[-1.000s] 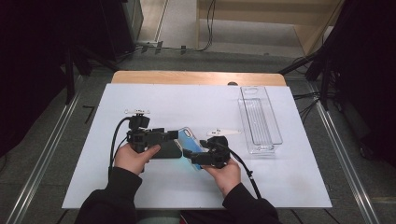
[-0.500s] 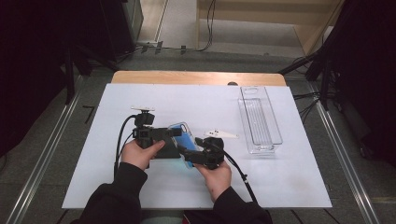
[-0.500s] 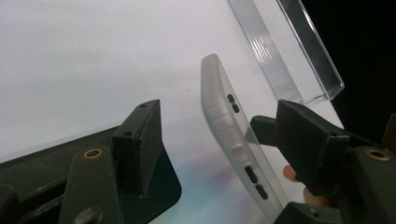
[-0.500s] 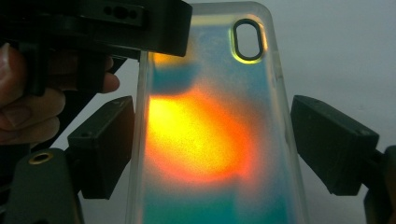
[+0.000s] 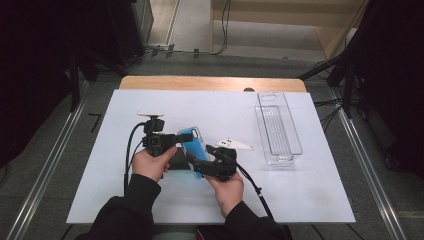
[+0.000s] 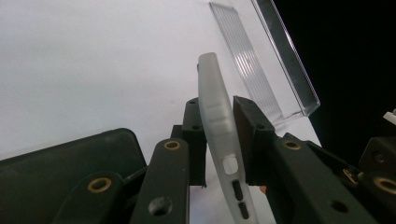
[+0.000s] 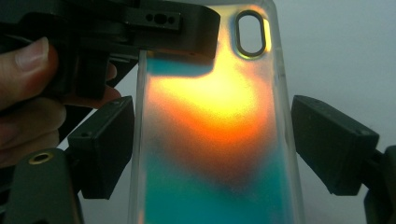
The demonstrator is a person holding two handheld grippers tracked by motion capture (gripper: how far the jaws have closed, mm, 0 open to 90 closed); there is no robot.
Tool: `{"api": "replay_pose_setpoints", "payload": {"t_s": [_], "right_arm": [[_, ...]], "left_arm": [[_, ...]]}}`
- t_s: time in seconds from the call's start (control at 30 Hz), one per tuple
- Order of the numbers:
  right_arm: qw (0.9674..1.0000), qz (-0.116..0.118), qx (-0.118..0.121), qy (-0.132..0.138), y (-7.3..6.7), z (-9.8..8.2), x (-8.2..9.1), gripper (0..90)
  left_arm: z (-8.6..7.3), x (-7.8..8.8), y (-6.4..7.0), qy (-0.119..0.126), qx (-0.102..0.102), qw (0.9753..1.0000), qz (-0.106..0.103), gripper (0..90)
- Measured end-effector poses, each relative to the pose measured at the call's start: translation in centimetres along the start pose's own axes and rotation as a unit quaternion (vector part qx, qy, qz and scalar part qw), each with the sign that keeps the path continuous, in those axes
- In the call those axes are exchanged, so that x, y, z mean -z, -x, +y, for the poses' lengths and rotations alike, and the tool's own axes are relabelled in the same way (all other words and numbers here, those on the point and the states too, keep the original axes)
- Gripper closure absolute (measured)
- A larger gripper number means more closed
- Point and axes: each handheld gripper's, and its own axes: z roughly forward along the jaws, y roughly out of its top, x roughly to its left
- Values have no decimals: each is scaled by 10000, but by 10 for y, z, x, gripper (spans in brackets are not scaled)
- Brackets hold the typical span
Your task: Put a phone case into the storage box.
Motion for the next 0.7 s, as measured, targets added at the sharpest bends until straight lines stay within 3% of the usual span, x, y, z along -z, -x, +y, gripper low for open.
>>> {"api": "replay_pose_setpoints", "payload": {"t_s": [0.2,0.4,0.43,0.5,0.57,0.63,0.7], "right_arm": [[9998,-61,208,5,0,-1,-1,150],[9987,86,482,104,-1,5,2,147],[9984,101,562,34,-1,7,3,134],[9976,105,675,-106,0,12,2,0],[9957,283,771,-423,0,17,2,0],[9932,555,657,-789,3,22,2,0],[9909,500,779,-976,4,24,6,0]], "left_arm": [[-1,2,6,171,0,9998,-89,809],[0,8,8,293,42,9993,-209,814],[0,8,7,330,60,9992,-239,814],[0,9,7,328,63,9991,-263,813],[0,10,8,406,6,9989,-226,813],[0,12,9,463,-72,9987,-220,812],[0,12,10,507,-130,9985,-180,811]]}}
